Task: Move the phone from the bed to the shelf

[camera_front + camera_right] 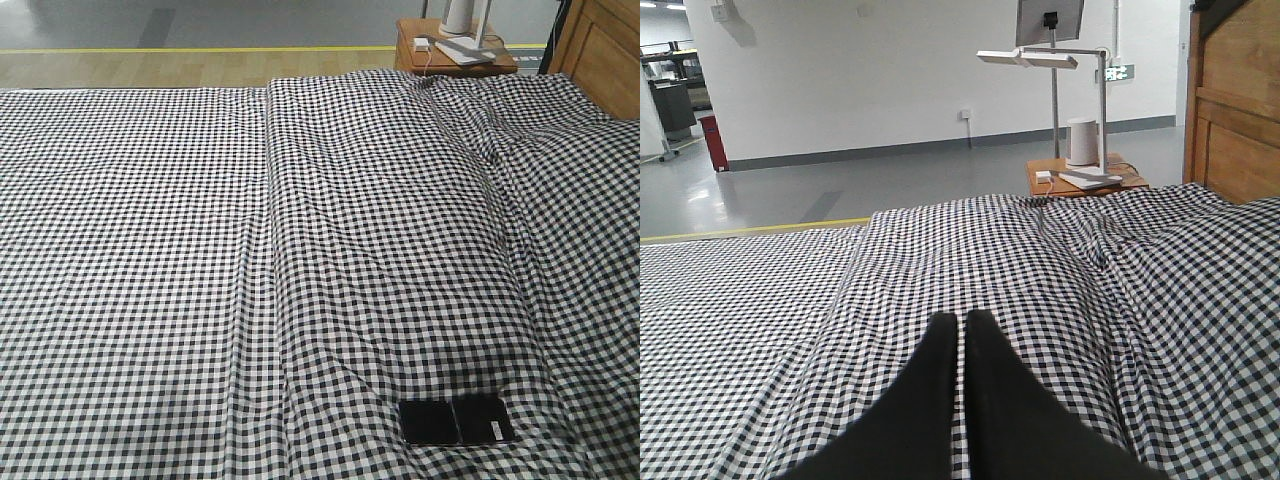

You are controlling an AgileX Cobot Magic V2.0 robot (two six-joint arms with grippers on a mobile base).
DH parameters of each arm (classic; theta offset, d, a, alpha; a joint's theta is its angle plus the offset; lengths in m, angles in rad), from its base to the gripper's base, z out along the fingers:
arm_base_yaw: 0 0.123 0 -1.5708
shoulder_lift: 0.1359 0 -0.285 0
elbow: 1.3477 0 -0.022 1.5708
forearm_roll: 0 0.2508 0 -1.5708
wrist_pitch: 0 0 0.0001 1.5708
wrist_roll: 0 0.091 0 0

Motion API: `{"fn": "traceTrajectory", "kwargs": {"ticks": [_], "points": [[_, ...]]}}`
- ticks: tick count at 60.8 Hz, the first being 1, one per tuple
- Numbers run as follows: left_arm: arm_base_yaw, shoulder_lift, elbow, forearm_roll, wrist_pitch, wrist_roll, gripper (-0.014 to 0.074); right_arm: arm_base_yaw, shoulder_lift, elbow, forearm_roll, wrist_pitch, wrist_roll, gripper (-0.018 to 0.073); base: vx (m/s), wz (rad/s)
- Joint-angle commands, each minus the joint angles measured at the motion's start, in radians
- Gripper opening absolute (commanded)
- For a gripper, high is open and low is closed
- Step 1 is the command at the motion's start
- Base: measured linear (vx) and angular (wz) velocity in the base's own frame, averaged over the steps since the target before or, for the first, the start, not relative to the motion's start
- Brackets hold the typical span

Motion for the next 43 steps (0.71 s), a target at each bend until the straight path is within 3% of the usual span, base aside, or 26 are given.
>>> {"fn": "traceTrajectory", "kwargs": {"ticks": [1, 19, 33, 43], "points": [[0.001, -0.013, -0.022, -0.009, -0.072, -0.006, 0.0001, -0.006, -0.009, 0.003, -0.013, -0.081, -0.009, -0.0006, 0.0, 0.0], [0.001, -0.013, -0.022, -0.009, -0.072, -0.006, 0.0001, -0.006, -0.009, 0.002, -0.013, -0.115, -0.012, -0.0006, 0.0, 0.0], [0.001, -0.013, -0.022, -0.009, -0.072, -0.006, 0.0001, -0.006, -0.009, -0.007, -0.013, -0.361, -0.012, -0.0006, 0.0, 0.0], [0.001, -0.013, -0.022, -0.009, -0.072, -0.006, 0.0001, -0.006, -0.009, -0.118, -0.013, -0.359, -0.028, -0.0006, 0.0, 0.0]]}}
